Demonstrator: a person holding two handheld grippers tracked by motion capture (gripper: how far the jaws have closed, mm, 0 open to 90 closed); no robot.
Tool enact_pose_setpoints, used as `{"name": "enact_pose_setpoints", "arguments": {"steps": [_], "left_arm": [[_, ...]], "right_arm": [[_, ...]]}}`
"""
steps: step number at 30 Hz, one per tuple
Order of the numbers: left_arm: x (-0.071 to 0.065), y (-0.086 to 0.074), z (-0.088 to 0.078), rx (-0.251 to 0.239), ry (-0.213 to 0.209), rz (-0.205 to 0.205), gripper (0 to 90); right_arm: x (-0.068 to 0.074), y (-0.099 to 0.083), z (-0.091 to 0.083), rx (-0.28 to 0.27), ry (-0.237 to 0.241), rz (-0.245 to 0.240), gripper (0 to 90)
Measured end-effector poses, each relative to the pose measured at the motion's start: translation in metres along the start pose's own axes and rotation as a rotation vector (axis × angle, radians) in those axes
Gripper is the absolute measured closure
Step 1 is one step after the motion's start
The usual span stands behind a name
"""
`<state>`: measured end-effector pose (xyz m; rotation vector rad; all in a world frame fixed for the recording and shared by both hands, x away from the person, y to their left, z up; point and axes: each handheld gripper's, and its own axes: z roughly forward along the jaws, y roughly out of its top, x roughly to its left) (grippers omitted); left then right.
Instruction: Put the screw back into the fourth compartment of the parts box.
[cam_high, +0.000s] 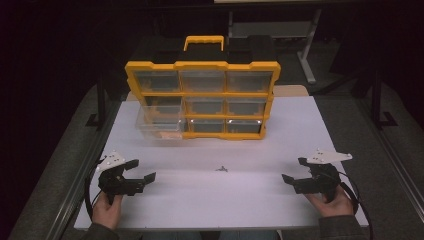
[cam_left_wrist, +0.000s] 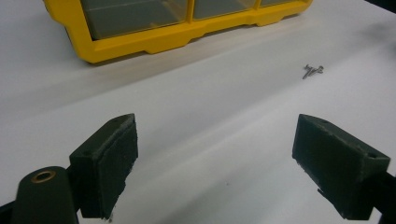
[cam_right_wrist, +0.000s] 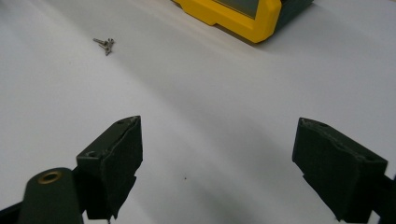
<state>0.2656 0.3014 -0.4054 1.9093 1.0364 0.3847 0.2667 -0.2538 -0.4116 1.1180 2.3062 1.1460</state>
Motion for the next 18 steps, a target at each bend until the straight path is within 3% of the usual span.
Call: {"name": "enact_pose_setpoints", "arguments": {"steps": [9, 14, 18], "left_arm": [[0.000, 0.000, 0.000, -0.001, -0.003, 0.002, 13.7], [0.000, 0.000, 0.000, 0.003, 0.001, 0.004, 13.7], [-0.001, 0.000, -0.001, -0.001, 0.001, 0.002, 13.7]], "right_arm": [[-0.003, 0.003, -0.001, 0.009, 0.005, 0.002, 14.1], [-0.006, 0.006, -0.002, 0.002, 0.015, 0.027, 14.0], [-0.004, 0.013, 0.003, 0.031, 0.033, 0.023, 14.0]]}}
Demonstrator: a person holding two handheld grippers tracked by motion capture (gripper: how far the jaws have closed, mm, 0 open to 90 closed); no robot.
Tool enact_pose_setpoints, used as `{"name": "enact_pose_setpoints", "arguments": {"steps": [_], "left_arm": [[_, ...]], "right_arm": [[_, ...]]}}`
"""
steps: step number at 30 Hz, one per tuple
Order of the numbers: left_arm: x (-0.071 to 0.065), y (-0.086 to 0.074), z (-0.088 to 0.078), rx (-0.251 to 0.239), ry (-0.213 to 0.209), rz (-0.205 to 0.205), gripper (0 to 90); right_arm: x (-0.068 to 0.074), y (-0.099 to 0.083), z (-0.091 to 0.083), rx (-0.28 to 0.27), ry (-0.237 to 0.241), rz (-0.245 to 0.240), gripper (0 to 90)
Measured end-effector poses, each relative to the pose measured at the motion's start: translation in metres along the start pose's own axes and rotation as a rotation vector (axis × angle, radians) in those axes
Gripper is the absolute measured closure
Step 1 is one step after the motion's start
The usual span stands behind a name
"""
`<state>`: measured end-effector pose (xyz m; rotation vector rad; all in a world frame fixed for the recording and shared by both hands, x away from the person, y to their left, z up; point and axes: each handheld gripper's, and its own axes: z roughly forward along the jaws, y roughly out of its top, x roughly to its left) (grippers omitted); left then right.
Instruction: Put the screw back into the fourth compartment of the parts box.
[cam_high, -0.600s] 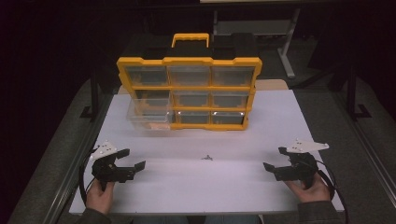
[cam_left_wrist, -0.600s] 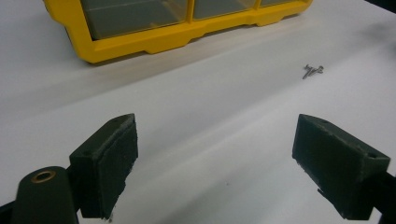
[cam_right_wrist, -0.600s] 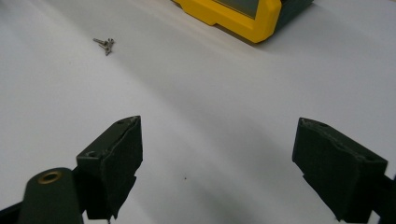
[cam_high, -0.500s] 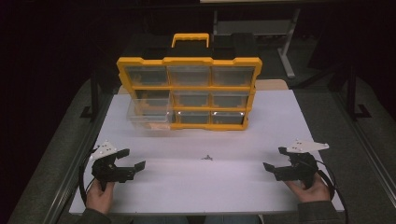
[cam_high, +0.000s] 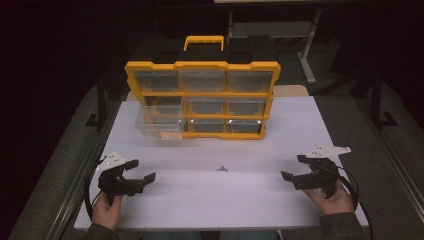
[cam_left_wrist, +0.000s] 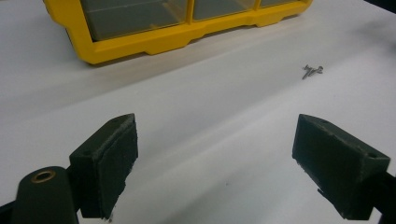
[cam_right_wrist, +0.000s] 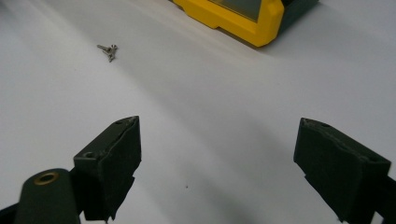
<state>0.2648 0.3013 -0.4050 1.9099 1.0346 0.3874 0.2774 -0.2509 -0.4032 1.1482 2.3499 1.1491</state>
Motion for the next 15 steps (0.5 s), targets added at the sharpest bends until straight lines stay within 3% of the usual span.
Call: {"name": "enact_pose_setpoints", "arguments": {"steps": [15], "left_arm": [[0.002, 0.000, 0.001, 0.012, 0.006, -0.005, 13.8]], "right_arm": [[0.013, 0.040, 0.017, 0.074, 0.059, -0.059, 14.3]]}}
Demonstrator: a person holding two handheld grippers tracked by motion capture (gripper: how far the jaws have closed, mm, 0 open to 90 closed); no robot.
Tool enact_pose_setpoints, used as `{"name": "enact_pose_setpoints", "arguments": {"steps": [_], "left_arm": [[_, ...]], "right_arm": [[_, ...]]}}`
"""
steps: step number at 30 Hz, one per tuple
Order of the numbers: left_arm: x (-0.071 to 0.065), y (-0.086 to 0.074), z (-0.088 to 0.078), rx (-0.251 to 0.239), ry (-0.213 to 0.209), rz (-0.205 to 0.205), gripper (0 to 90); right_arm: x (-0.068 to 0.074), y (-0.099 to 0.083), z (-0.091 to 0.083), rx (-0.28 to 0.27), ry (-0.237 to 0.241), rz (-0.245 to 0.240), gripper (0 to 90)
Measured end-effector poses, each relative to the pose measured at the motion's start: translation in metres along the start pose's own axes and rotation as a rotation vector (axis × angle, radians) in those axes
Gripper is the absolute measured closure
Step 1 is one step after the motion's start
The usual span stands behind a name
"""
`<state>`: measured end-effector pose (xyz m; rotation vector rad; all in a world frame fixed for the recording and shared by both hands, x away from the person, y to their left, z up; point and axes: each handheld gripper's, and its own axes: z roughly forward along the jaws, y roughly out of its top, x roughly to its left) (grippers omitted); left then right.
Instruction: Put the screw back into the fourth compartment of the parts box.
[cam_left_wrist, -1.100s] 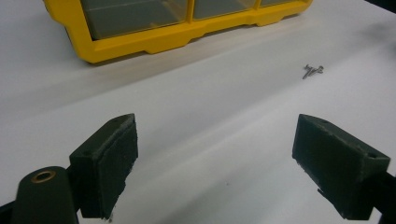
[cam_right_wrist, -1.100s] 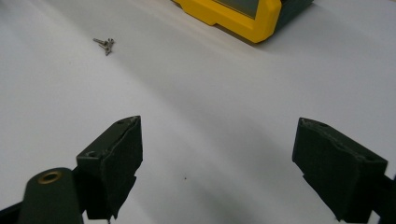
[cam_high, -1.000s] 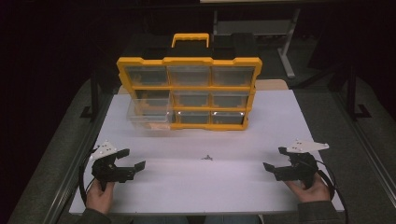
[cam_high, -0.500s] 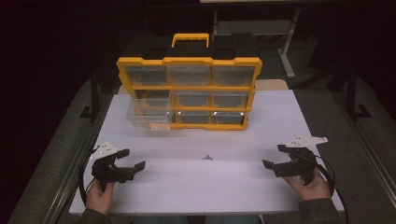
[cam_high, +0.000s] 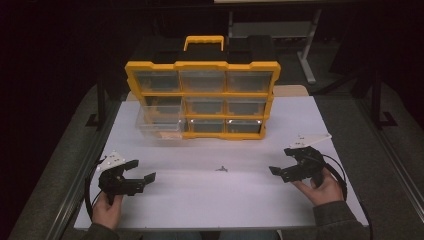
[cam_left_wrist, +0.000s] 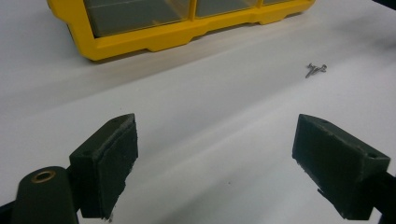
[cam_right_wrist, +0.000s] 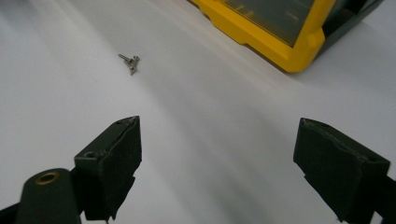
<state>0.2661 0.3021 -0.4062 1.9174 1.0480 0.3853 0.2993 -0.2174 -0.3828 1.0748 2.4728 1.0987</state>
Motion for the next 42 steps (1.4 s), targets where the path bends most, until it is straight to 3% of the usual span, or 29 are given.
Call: {"name": "enact_pose_setpoints", "arguments": {"steps": [3, 7, 24, 32, 42], "left_arm": [[0.000, 0.000, -0.001, 0.007, 0.002, 0.000, 13.8], [-0.002, 0.000, 0.001, -0.020, 0.002, -0.014, 13.7], [-0.002, 0.000, 0.002, -0.011, -0.002, -0.012, 13.8], [-0.003, -0.001, 0.002, -0.011, -0.002, -0.016, 13.7], [-0.003, -0.001, 0.002, -0.012, -0.002, -0.015, 13.8]], "right_arm": [[0.002, 0.008, 0.002, 0.007, 0.010, -0.014, 14.6], [0.005, 0.017, 0.005, 0.025, 0.021, -0.032, 14.7], [0.018, 0.045, 0.030, 0.089, 0.074, -0.098, 23.0], [0.029, 0.060, 0.050, 0.121, 0.101, -0.139, 30.6], [0.044, 0.077, 0.095, 0.176, 0.156, -0.209, 47.4]]}}
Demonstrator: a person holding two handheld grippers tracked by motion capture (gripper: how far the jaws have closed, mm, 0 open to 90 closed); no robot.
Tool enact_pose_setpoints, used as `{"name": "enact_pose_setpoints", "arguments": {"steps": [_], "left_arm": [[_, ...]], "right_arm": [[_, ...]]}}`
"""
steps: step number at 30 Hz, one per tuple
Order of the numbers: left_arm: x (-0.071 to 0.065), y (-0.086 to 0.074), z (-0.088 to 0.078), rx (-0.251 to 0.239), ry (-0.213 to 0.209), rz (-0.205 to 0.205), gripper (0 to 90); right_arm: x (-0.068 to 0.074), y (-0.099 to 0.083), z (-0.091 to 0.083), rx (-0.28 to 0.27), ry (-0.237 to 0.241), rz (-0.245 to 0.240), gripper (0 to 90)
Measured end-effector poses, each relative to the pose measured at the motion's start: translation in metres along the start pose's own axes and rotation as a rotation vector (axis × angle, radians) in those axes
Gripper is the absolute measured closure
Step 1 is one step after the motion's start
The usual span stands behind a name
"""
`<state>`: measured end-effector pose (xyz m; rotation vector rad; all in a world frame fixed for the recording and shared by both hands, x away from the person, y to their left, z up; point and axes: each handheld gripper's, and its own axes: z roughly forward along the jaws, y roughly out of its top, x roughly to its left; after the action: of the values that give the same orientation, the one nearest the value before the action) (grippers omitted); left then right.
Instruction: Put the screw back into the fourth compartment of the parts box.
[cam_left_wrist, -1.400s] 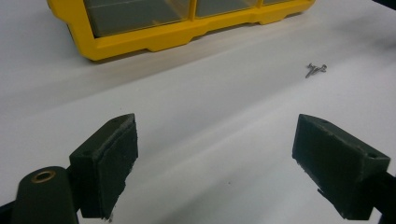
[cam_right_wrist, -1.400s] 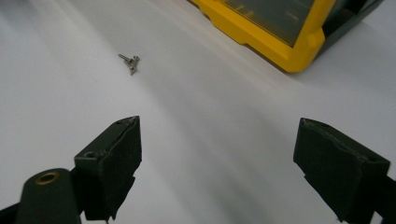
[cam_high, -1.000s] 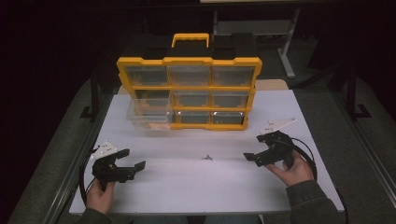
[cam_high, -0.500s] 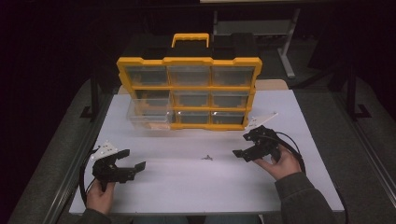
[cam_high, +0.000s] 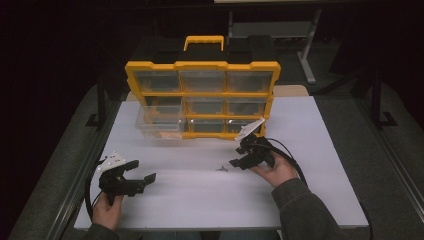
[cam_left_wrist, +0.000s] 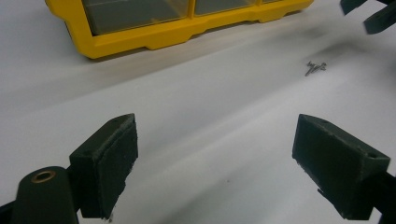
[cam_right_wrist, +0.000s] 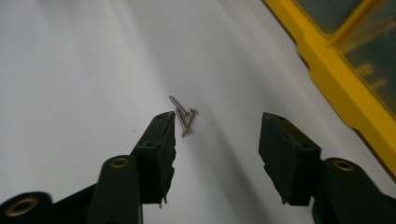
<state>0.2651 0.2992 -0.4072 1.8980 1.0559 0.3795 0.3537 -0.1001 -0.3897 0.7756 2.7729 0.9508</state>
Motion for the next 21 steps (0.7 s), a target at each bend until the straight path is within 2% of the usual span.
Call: {"name": "enact_pose_setpoints", "arguments": {"steps": [5, 10, 14, 21], "left_arm": [[0.000, 0.000, 0.000, -0.001, -0.002, 0.002, 13.7], [0.000, 0.000, -0.001, 0.003, -0.003, 0.006, 13.8], [0.000, 0.000, 0.000, 0.001, -0.005, 0.000, 13.8], [-0.001, 0.000, 0.000, 0.003, -0.004, -0.001, 13.7]], "right_arm": [[0.000, 0.010, 0.024, 0.030, 0.027, -0.041, 57.8], [-0.002, 0.012, 0.041, 0.072, 0.052, -0.015, 66.4], [-0.002, 0.012, 0.048, 0.082, 0.066, -0.002, 72.8], [0.000, 0.013, 0.053, 0.102, 0.067, -0.011, 74.6]]}}
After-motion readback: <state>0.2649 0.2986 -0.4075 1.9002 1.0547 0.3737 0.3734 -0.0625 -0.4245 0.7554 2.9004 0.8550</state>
